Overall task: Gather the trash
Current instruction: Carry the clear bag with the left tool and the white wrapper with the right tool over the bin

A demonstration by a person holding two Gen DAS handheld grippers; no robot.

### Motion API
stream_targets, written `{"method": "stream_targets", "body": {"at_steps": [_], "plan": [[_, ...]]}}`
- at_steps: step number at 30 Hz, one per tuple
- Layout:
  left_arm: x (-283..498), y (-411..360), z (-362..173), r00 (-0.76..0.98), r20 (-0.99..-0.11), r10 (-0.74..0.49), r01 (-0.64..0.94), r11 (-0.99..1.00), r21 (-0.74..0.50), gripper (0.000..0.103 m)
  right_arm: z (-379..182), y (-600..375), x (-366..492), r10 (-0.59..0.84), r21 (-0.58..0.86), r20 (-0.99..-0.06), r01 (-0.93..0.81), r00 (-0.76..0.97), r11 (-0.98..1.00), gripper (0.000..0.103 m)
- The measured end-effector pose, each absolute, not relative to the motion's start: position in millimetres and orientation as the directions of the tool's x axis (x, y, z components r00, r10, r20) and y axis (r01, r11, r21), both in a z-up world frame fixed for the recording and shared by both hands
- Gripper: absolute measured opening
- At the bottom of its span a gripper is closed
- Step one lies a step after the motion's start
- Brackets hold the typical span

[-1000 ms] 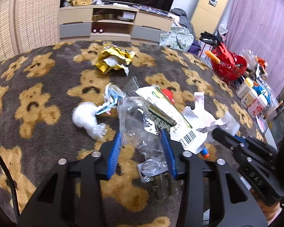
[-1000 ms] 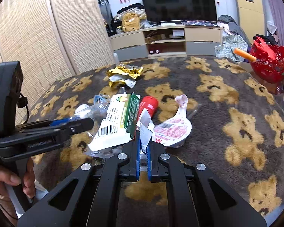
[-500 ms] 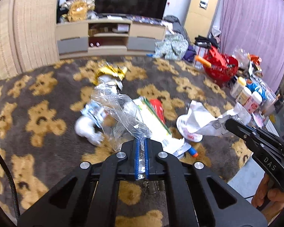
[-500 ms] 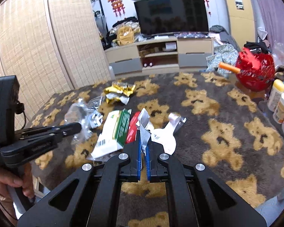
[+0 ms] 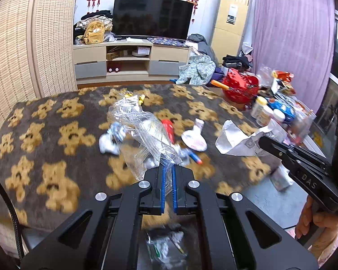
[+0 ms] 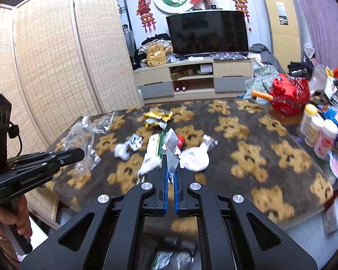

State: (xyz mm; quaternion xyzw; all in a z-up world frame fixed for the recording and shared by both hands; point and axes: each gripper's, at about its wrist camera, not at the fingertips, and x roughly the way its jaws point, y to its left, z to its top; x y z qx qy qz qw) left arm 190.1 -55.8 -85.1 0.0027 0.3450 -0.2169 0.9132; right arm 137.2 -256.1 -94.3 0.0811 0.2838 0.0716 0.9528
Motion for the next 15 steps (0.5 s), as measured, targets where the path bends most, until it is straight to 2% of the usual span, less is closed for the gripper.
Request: {"method": "stream_targets", "body": {"at_steps": [15], "plan": [[97, -50, -153, 0.552, -0.722, -0.417, 0.420, 0.887, -0.191, 0.003, -157, -256, 49, 0.183, 0.253, -0.619, -0.027, 0.763, 0.967, 0.006]]}}
